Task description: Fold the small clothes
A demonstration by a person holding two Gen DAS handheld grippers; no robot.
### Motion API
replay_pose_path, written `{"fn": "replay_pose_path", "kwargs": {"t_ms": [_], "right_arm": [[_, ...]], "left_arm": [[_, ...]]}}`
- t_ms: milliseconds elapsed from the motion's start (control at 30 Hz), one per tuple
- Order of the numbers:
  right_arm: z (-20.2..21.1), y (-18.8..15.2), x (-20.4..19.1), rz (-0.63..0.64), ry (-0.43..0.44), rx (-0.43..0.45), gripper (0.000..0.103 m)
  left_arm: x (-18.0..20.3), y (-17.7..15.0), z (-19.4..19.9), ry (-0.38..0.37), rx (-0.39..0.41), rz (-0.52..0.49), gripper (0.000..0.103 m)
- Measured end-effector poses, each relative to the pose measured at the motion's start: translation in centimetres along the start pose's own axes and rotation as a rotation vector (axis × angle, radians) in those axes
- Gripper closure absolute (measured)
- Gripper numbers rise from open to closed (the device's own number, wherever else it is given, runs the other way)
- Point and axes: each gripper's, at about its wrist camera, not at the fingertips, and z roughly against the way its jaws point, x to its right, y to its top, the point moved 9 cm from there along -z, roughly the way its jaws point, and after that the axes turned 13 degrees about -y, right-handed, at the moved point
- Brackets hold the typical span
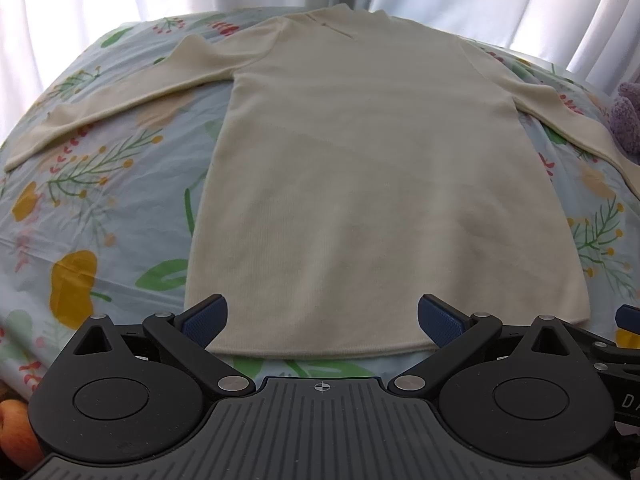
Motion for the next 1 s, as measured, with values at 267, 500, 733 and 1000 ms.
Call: {"fn": "replay_pose_path", "kwargs": {"t_ms": [267,500,733,1000], "right_arm": [[0.05,0.02,0.01,0.0,0.002,0.004,0.004],[0.17,0.0,-0.03,-0.001,0.002,0.008,0.004],[0.23,-0.04,-0.05,-0.002,0.001,0.011,0.004],[0.27,-0.1,-0.11,-0.001,0.001,0.013,0.004]], "left_arm": [[-0.08,-0.1,-0.01,-0.003,-0.001,0.005,0.0],[-0.09,-0.1,-0.01,-0.004,-0.003,0.007,0.0],[-0.13,-0.17,0.0,-0.007,-0.004,0.008,0.0],[-0.26,-0.32,0.02,-0.01,-0.007,0.013,0.0]]}}
